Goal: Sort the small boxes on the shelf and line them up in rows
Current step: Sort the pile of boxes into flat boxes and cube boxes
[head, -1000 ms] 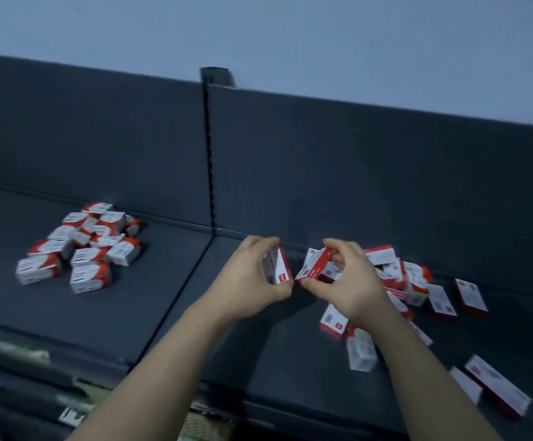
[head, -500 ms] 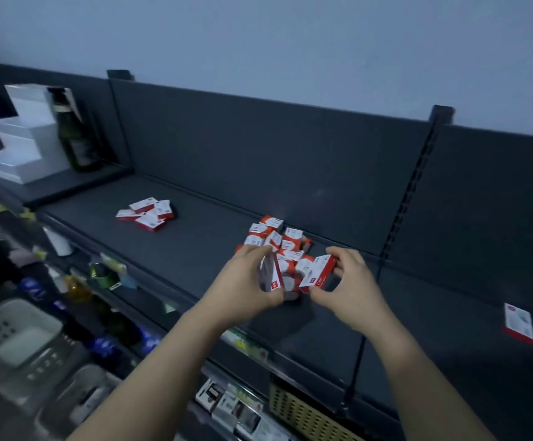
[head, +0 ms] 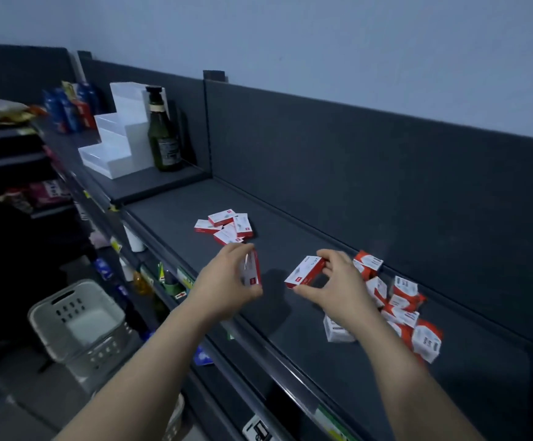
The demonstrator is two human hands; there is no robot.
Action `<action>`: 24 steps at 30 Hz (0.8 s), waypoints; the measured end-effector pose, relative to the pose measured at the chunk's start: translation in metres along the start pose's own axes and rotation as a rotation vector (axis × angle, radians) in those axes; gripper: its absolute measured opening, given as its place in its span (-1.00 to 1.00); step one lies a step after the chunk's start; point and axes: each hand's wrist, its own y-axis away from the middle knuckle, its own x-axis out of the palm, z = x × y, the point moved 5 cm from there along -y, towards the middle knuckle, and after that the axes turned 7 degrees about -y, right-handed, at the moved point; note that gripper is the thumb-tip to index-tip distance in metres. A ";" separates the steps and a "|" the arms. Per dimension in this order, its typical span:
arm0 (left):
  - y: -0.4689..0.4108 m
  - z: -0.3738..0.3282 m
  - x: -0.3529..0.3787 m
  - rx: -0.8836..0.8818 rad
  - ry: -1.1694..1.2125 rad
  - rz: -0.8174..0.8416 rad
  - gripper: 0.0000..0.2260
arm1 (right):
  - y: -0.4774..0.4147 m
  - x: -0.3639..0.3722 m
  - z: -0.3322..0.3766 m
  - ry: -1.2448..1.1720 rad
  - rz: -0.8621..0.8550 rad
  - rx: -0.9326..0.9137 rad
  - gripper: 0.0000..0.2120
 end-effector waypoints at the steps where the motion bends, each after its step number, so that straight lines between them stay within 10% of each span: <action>1: -0.011 0.008 -0.001 -0.015 -0.006 0.002 -0.33 | -0.013 0.007 0.001 -0.005 0.007 0.000 -0.22; 24: -0.189 0.155 0.016 0.014 -0.030 0.251 -0.50 | -0.168 0.137 -0.019 -0.025 0.027 0.266 -0.25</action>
